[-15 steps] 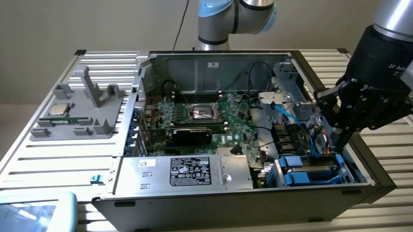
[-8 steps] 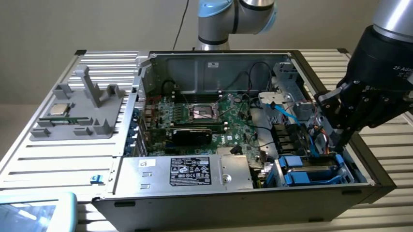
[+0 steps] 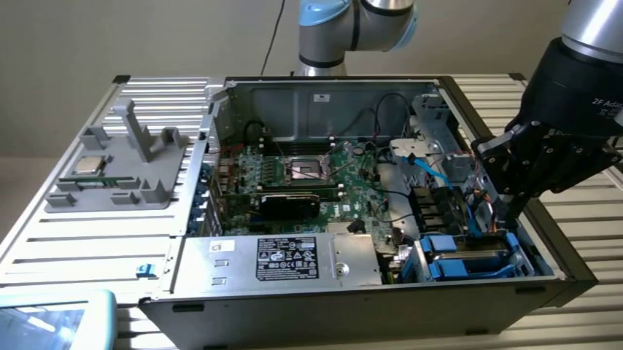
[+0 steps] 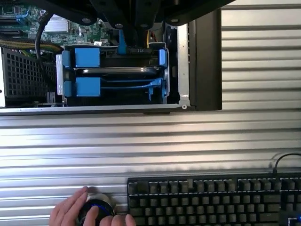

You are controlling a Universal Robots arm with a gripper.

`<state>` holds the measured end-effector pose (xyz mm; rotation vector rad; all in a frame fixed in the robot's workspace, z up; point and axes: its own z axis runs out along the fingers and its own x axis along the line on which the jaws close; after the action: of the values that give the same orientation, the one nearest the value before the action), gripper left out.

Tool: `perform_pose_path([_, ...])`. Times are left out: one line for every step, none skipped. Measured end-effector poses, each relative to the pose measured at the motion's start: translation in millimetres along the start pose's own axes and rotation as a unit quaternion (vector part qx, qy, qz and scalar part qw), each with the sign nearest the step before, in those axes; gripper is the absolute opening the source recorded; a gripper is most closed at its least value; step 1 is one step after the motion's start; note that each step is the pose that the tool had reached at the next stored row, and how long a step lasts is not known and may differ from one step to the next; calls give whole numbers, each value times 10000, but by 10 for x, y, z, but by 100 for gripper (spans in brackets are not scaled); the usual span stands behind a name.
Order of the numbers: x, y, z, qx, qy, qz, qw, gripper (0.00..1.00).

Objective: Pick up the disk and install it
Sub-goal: 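Insert the second disk wire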

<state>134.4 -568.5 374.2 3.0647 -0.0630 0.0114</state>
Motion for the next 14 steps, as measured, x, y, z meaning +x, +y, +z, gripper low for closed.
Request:
perform_pose_path([0, 0, 0, 0, 0, 0, 10000, 11])
perform_pose_path([0, 0, 0, 0, -1, 0, 10000, 11])
perform_pose_path([-1, 0, 1, 0, -1, 0, 10000, 11])
perform_pose_path([-6, 0, 2, 1, -1, -1, 10000, 11])
perform_pose_path([-17, -1, 2, 1, -2, -1, 10000, 11])
perform_pose_path([-35, 0, 3, 0, -2, -1, 10000, 11])
perform_pose_path([-57, 1, 3, 0, -1, 0, 10000, 11])
perform_pose_path([-76, 1, 7, 1, -1, 0, 10000, 11])
perform_pose_path([-82, 1, 14, 1, -2, 0, 10000, 11])
perform_pose_path([-82, 0, 25, 5, -3, 0, 10000, 11])
perform_pose_path([-82, -2, 40, 8, -3, -1, 10000, 11])
perform_pose_path([-84, -6, 58, 10, -3, -2, 10000, 11])
perform_pose_path([-92, -18, 75, 9, -4, 0, 10000, 11])
perform_pose_path([-97, -25, 91, 10, -3, -1, 10000, 11])
